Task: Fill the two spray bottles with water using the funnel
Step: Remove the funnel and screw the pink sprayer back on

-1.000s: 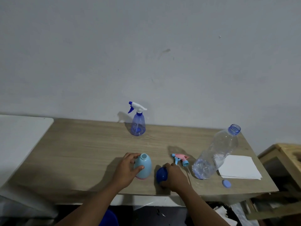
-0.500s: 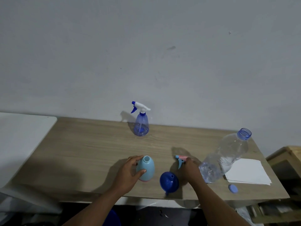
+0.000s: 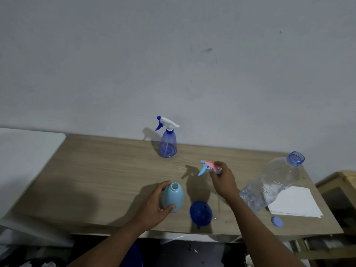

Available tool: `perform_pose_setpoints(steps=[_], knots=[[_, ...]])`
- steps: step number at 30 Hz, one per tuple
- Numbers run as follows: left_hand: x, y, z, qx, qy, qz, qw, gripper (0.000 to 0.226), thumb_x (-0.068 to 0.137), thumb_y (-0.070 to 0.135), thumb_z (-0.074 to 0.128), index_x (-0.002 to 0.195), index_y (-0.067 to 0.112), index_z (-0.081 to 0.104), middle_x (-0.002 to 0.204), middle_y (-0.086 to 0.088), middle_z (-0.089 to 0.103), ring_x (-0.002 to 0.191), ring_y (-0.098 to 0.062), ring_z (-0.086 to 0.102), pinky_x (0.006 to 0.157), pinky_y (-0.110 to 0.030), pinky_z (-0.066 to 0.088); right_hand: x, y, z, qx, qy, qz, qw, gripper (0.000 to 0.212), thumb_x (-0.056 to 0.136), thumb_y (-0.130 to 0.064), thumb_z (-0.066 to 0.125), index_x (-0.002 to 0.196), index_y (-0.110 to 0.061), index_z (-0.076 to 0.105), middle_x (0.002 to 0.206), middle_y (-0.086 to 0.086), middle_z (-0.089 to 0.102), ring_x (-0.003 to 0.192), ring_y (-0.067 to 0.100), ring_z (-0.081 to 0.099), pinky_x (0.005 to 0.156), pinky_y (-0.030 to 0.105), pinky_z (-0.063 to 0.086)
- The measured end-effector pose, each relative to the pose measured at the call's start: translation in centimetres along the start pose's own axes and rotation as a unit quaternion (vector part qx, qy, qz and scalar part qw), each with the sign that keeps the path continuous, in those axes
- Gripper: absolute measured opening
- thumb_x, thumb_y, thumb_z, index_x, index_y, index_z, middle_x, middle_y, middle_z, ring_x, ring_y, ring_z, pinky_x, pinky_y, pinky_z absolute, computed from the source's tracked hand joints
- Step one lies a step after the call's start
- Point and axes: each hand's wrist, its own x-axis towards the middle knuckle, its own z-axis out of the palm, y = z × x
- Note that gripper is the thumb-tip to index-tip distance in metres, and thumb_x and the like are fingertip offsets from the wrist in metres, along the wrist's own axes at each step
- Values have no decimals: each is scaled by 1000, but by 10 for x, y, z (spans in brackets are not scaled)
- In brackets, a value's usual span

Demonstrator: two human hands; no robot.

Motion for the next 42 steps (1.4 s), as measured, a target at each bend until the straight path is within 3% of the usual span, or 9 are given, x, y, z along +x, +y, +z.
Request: perform_pose_setpoints(steps=[5, 7, 10, 14, 19, 23, 28, 35, 42], knots=[[4, -7, 4, 8, -13, 15, 1000, 83, 76, 33, 83, 142, 43, 34, 142, 29, 42, 131, -1, 46, 99, -45, 54, -4, -24, -12, 230, -33, 73, 970, 49, 99, -16, 58, 142, -33, 41, 114, 7, 59, 77, 20, 62, 67, 34, 54], [7, -9, 5, 15, -8, 26, 1000, 81, 76, 36, 83, 139, 45, 34, 140, 27, 45, 128, -4, 50, 95, -46, 55, -5, -30, -15, 295, -50, 98, 949, 43, 100, -12, 56, 139, -27, 47, 109, 10, 58, 73, 19, 61, 67, 35, 54], [8, -10, 8, 23, 1, 33, 999, 79, 74, 41, 83, 136, 47, 36, 134, 23, 50, 122, -10, 55, 90, -49, 57, -8, -34, -16, 340, -50, 115, 932, 36, 100, -7, 55, 133, -19, 50, 98, 11, 58, 71, 20, 59, 63, 34, 52], [8, -1, 13, 18, 21, 36, 999, 79, 74, 40, 82, 137, 45, 35, 135, 26, 49, 121, -9, 55, 94, -44, 54, -10, -37, -18, 387, -46, 129, 912, 39, 99, -4, 52, 134, -22, 49, 103, 13, 62, 79, 23, 60, 66, 35, 51], [-1, 4, 9, 0, 21, 15, 1000, 84, 75, 48, 81, 145, 43, 35, 144, 21, 47, 130, -9, 51, 99, -47, 52, -10, -63, -33, 383, 13, 32, 923, 46, 99, -3, 56, 138, -25, 46, 121, 17, 65, 96, 26, 70, 78, 41, 60], [-9, 19, 3, -18, 17, 7, 1000, 83, 78, 43, 81, 148, 42, 35, 147, 26, 44, 131, -1, 48, 102, -40, 52, -17, -109, -55, 406, 38, -57, 911, 48, 98, -4, 60, 140, -23, 45, 117, 16, 69, 102, 30, 72, 88, 43, 60], [-13, 48, -5, -52, 13, 9, 999, 85, 76, 42, 83, 145, 52, 35, 145, 24, 48, 124, -7, 56, 88, -29, 58, -32, -155, -62, 423, 23, -139, 895, 48, 98, -4, 60, 140, -21, 44, 112, 19, 70, 99, 30, 72, 88, 39, 60], [-18, 93, -12, -57, 6, 70, 996, 81, 77, 44, 82, 141, 58, 35, 144, 30, 46, 125, -6, 56, 89, -33, 59, -58, -167, -56, 409, -3, -167, 897, 46, 98, -2, 58, 137, -24, 46, 112, 16, 69, 99, 27, 73, 88, 36, 60], [-24, 124, -14, -50, 11, 99, 994, 80, 80, 33, 81, 140, 55, 32, 143, 29, 43, 118, 7, 54, 79, -19, 56, -85, -150, -50, 360, -56, -157, 918, 45, 95, -3, 63, 128, -30, 51, 110, 8, 71, 103, 33, 69, 91, 45, 59]])
